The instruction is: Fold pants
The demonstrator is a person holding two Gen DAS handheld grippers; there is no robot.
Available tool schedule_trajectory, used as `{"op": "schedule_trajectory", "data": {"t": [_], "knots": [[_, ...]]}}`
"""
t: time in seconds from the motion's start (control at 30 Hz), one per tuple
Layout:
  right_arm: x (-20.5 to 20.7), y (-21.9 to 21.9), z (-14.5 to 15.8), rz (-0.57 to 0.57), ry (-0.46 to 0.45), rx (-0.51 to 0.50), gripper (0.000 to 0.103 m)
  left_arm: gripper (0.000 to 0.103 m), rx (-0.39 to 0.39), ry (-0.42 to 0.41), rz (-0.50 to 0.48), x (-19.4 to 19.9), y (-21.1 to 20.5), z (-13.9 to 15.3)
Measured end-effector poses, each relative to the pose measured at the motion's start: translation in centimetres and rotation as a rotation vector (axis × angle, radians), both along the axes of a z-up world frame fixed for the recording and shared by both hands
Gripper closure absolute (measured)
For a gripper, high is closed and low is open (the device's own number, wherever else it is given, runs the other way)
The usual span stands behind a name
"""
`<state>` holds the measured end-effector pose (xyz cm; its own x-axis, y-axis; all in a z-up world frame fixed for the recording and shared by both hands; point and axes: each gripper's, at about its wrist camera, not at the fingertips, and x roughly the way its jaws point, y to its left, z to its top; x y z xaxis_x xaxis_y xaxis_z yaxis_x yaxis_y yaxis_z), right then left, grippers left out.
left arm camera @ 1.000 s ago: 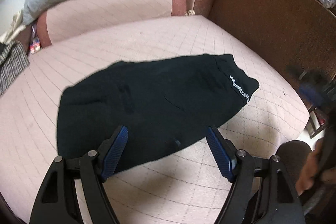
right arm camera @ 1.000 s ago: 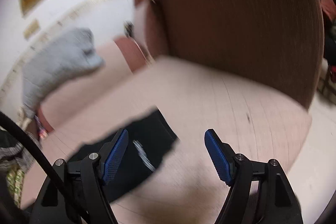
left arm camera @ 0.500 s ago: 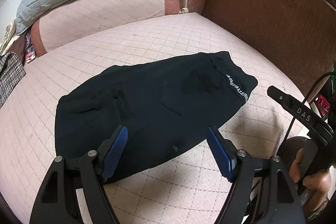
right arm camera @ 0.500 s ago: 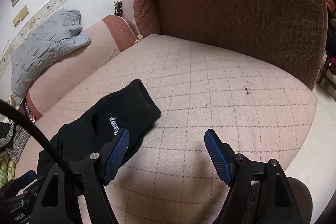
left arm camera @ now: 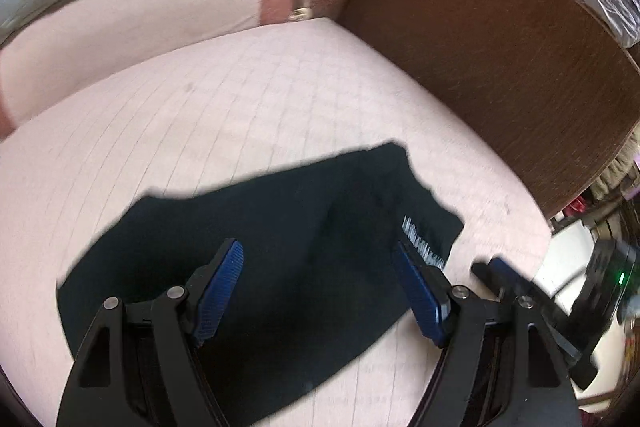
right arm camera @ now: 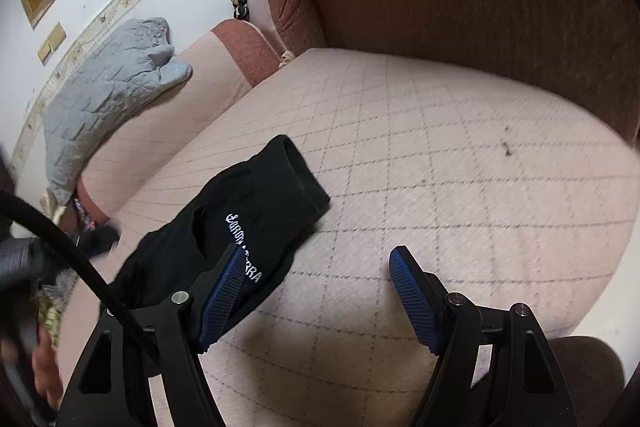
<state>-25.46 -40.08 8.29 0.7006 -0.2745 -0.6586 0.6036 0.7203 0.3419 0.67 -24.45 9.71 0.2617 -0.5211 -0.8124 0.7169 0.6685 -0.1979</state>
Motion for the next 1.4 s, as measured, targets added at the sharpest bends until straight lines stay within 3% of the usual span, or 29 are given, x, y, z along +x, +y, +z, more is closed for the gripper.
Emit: {"op": "schedule_trajectory", "data": {"t": [0.1, 0.23, 0.33, 0.57, 0.63, 0.7, 0.77, 0.8, 0.83, 0.87, 1.03, 1.2, 1.4], "knots": [[0.3, -0.5, -0.5, 0.011, -0.009, 0.036, 0.023, 0.026, 0.009, 0.016, -0.075, 2.0, -3.4, -0.3], [1.5, -1.5, -0.9, 0.033, -0.018, 0.097, 0.023, 0.026, 0.034, 0.125, -0.143, 4.5, -8.3, -2.9], [3.0, -2.3, -1.4, 0.062, -0.012, 0.141, 0.024, 0.026, 0.059, 0.155, -0.189, 5.3, -11.5, -4.5], [6.0, -2.0, -2.2, 0.104, 0.005, 0.114, 0.024, 0.026, 0.122, 0.248, -0.264, 6.6, -17.6, -8.5], [6.4, -1.7, -2.4, 0.085, -0.003, 0.109, 0.024, 0.015, 0.122, 0.26, -0.282, 6.6, -18.7, -9.2], [6.7, -1.6, -2.6, 0.082, -0.011, 0.113, 0.024, 0.014, 0.142, 0.239, -0.313, 5.9, -19.3, -9.1], [7.2, -1.8, -2.7, 0.081, -0.015, 0.14, 0.048, 0.034, 0.177, 0.191, -0.363, 5.1, -19.6, -8.8], [7.5, -2.0, -2.8, 0.078, -0.008, 0.168, 0.057, 0.053, 0.199, 0.152, -0.373, 4.7, -19.4, -8.5], [7.7, -2.2, -3.0, 0.084, -0.003, 0.2, 0.074, 0.077, 0.199, 0.151, -0.381, 4.7, -18.9, -8.2], [7.9, -2.3, -3.0, 0.09, 0.002, 0.213, 0.076, 0.086, 0.175, 0.166, -0.389, 4.7, -18.5, -7.9], [8.1, -0.2, -0.7, 0.148, -0.001, 0.122, 0.081, 0.09, 0.018, 0.174, -0.35, 4.9, -13.6, -4.2], [9.7, 5.3, 2.6, 0.301, -0.002, -0.013, 0.082, 0.09, -0.118, 0.187, -0.242, 6.0, -6.7, -1.0], [12.4, 14.5, 4.1, 0.532, 0.027, -0.154, 0.083, 0.09, -0.308, 0.238, -0.039, 8.3, 6.1, 0.0]]}}
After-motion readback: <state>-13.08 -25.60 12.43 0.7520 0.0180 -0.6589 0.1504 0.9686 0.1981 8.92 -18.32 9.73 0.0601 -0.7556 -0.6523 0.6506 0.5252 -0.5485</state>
